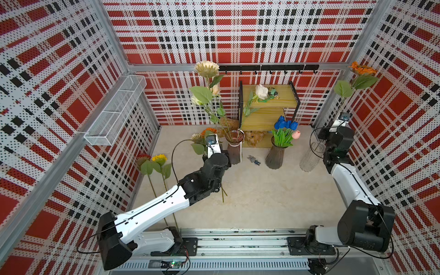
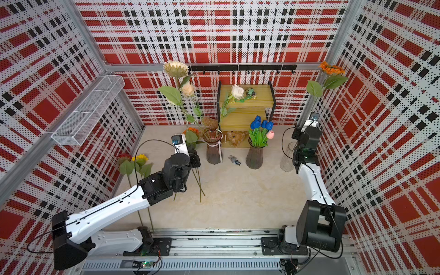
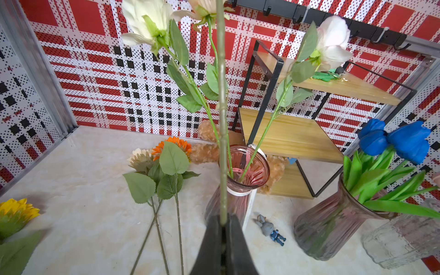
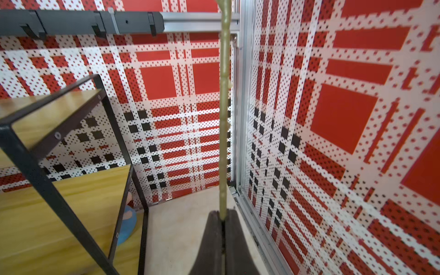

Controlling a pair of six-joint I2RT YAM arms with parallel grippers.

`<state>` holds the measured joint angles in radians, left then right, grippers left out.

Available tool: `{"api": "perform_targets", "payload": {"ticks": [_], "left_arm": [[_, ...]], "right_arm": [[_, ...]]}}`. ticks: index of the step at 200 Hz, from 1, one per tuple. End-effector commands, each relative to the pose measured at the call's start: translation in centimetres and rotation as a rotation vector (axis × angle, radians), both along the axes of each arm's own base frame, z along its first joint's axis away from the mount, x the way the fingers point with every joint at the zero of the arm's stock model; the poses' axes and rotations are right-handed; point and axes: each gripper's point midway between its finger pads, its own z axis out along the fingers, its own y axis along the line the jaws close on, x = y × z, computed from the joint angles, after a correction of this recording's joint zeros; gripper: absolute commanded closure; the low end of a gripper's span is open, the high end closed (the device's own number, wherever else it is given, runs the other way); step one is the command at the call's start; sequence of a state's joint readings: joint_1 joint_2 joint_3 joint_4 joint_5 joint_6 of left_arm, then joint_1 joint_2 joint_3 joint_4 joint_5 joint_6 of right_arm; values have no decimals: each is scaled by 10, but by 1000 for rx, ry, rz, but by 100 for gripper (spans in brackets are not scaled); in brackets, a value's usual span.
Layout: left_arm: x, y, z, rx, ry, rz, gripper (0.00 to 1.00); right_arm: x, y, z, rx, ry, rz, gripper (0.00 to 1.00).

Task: Arrange the flowers in different vases according to their variety
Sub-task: Insert the flower into the vase.

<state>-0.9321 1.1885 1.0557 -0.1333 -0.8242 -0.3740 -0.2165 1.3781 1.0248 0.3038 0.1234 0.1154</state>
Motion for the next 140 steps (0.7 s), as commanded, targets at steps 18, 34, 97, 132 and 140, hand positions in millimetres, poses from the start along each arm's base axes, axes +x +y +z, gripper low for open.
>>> {"api": "perform_targets", "payload": {"ticks": [18,34,97,132,140], "left_arm": [[-1,-7,22,-4,-62,-6,100],[-2,-9,23,-11,-70,-15,100],[-10,-26,26,25,-111,-85,100],[-15,-43,28,54,-138,-134,100],[-16,-49,28,62,-141,-146,100]], "right_arm": [[-8,-1,-17,63,18,-5,53],[-15,0,-8,61,6,-7,38],[-51,53,65,133,-30,170,19],[-73,177,91,242,64,609,17],[-81,199,94,254,83,679,17]]}}
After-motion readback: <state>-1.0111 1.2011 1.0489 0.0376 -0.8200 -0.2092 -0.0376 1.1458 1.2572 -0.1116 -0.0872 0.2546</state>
